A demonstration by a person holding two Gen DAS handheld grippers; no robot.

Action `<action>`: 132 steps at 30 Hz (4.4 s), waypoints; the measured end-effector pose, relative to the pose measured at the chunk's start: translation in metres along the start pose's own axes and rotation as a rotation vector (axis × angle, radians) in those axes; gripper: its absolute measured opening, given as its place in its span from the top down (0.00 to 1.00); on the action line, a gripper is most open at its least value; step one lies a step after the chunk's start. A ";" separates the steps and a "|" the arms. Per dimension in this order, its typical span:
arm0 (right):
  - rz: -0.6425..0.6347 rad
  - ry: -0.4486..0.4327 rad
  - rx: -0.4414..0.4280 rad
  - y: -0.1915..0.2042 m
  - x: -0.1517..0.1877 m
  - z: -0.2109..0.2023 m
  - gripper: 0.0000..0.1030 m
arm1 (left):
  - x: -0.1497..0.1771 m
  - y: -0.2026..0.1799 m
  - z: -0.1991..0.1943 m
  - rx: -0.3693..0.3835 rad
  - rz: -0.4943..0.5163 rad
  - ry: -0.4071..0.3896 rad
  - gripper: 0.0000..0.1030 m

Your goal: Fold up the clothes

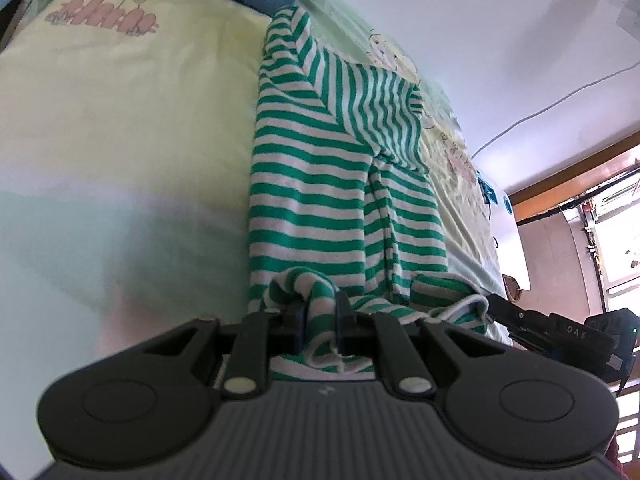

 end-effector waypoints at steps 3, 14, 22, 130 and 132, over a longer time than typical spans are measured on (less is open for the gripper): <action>0.000 0.006 -0.013 0.000 -0.005 0.003 0.96 | -0.006 0.002 0.002 -0.005 -0.014 -0.005 0.93; 0.002 0.065 -0.063 -0.013 -0.035 0.036 0.96 | -0.027 0.005 0.024 -0.072 -0.044 -0.049 0.92; -0.109 0.055 -0.017 -0.008 -0.045 0.043 0.82 | -0.043 0.012 0.027 -0.120 -0.048 -0.113 0.59; -0.451 -0.056 0.354 0.006 0.053 0.018 0.84 | 0.047 -0.011 0.023 -0.151 0.396 -0.012 0.78; -0.449 -0.047 0.347 0.007 0.052 0.018 0.89 | 0.044 -0.011 0.023 -0.146 0.376 -0.023 0.88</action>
Point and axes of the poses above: each gripper's, at about its wrist camera, not at the fingertips, and z roughly the way its jaws point, y to its left, x to its underside, the point moved 5 cm from there along z, roughly the way its jaws point, and after that the axes turned 1 degree about -y, right-handed, at the moved point
